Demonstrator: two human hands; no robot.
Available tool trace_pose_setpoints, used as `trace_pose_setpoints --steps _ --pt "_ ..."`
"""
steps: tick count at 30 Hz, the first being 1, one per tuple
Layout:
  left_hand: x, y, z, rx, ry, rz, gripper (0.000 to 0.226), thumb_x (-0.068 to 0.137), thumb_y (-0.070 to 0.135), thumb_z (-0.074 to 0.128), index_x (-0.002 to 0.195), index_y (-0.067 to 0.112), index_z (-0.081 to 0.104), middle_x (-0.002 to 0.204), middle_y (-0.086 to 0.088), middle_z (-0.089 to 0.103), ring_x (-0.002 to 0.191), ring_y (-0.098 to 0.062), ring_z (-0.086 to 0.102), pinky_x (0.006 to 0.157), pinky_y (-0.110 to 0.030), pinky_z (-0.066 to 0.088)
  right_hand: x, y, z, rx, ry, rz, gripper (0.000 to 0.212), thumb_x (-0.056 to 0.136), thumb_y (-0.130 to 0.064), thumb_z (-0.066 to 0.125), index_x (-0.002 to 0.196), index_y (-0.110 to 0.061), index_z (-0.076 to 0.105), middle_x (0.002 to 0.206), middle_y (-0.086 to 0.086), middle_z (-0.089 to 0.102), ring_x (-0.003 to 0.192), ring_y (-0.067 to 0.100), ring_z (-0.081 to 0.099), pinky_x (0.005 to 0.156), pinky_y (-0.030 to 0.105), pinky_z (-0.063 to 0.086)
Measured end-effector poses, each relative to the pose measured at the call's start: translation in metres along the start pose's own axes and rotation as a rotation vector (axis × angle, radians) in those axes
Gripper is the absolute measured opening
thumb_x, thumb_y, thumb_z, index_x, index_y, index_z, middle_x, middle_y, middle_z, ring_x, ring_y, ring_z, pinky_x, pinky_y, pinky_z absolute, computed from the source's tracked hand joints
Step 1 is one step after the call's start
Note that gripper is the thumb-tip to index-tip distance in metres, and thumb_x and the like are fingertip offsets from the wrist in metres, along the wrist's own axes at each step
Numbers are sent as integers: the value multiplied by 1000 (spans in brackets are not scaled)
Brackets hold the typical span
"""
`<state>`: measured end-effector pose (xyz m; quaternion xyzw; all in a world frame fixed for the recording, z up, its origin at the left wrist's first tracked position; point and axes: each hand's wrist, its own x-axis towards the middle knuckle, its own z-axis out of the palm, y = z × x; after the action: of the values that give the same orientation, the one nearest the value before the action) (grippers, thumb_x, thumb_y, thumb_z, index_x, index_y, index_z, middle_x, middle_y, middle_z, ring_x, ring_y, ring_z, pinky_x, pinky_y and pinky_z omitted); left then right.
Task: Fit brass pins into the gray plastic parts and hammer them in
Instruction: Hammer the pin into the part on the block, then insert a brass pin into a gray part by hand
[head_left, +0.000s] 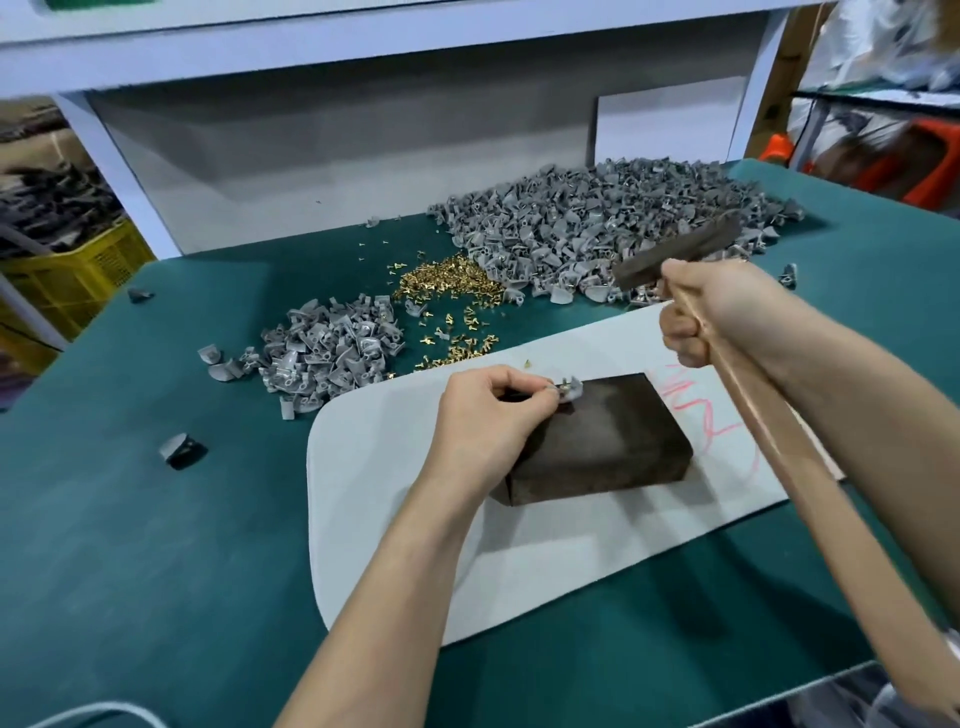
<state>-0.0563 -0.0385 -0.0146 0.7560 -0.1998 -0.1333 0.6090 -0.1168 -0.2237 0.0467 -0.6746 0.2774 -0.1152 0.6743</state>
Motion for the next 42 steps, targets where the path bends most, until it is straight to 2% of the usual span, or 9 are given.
trace_pose_setpoints --steps 11,22,26,29,33,35,37,40,42 --pt "2 -2 0 27 23 -38 7 80 15 71 73 13 74 84 6 74 80 -4 66 72 -19 49 26 50 -27 383 -114 194 28 100 -28 35 77 -12 36 41 -3 30 29 10 26 33 16 24" --pt "-5 9 -14 99 -72 69 15 84 4 66 70 11 67 90 4 73 85 -2 66 78 -13 50 34 57 -23 304 -120 214 30 100 -31 36 75 -14 37 41 -2 30 28 11 27 31 18 28" --pt "1 24 -25 170 -7 88 12 85 5 63 74 9 63 82 -4 73 85 -17 68 84 -28 51 31 58 -17 122 -36 125 26 92 -23 44 72 -8 45 41 4 40 31 17 34 35 20 30" --pt "33 48 -9 346 -100 63 11 85 8 60 76 13 61 70 0 72 71 -12 68 77 -33 53 29 57 -11 3 28 30 24 88 -18 50 69 -3 51 41 8 46 30 18 41 33 20 33" --pt "111 94 30 216 -195 97 17 93 19 58 110 16 60 88 1 73 78 -9 68 72 -25 54 30 66 -5 -187 50 -85 30 83 -21 51 56 -7 53 42 6 53 42 25 52 50 32 43" --pt "146 102 30 358 -190 144 40 95 22 56 134 17 46 110 -3 67 82 -13 65 65 -20 53 29 69 -5 -332 121 -150 34 83 -23 51 54 -7 56 45 4 60 49 21 59 55 30 44" --pt "168 92 8 697 -149 204 42 95 19 54 137 21 45 117 -5 63 79 -13 61 63 -15 50 29 70 -4 -451 184 -219 34 83 -23 52 54 -6 58 48 4 59 54 18 58 50 18 40" --pt "173 55 -33 1149 -227 102 42 95 17 55 136 21 49 137 -7 54 116 -21 57 105 -31 41 31 72 1 -585 239 -289 34 82 -23 54 52 -8 51 49 0 50 54 18 48 46 18 34" --pt "164 29 -50 1208 -305 30 44 94 20 56 138 21 48 139 -5 52 122 -22 53 111 -35 33 32 74 4 -631 241 -301 35 82 -25 53 51 -10 48 51 1 49 56 22 48 49 31 31"
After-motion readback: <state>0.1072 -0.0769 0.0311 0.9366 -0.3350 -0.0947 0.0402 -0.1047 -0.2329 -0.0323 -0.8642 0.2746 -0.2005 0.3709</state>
